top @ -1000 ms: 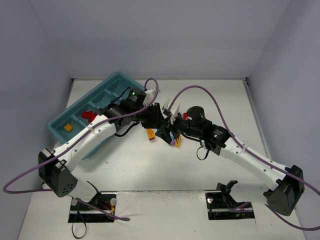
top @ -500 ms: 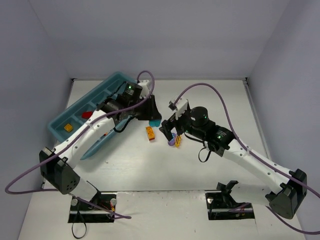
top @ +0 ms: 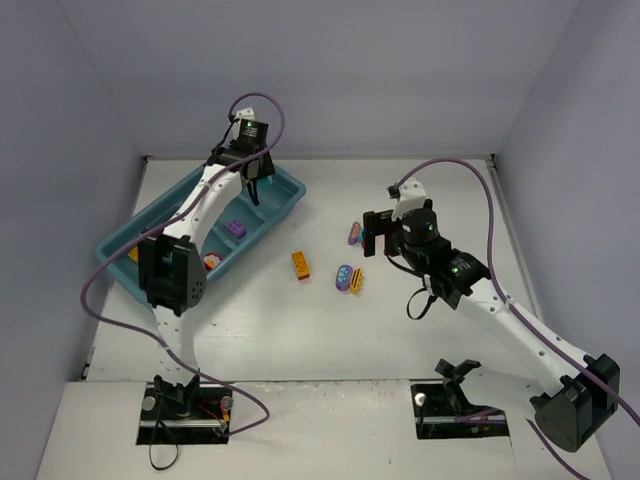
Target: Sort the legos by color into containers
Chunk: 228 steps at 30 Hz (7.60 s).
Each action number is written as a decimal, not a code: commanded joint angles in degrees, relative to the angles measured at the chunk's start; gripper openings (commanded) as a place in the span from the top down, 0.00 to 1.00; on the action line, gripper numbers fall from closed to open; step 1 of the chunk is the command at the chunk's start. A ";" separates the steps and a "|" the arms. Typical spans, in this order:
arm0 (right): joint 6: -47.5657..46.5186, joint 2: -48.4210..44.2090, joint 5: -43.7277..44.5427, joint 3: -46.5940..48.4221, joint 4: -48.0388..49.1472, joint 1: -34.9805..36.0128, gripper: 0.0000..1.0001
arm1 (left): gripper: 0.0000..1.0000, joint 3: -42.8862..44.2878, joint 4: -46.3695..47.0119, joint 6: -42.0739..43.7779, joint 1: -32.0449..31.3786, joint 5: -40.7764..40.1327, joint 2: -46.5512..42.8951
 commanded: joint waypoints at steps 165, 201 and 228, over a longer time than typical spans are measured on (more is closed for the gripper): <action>17.76 53.32 3.31 31.16 -4.63 14.47 0.36 | 0.27 -47.74 -20.06 0.32 24.32 18.26 -60.97; -5.58 28.11 -20.12 24.57 5.03 12.64 1.00 | 0.27 -51.44 -3.02 3.92 20.02 44.26 -62.03; -16.60 7.88 -68.49 20.88 -0.50 1.03 1.00 | 0.31 -41.24 18.79 21.85 -6.35 63.16 -52.89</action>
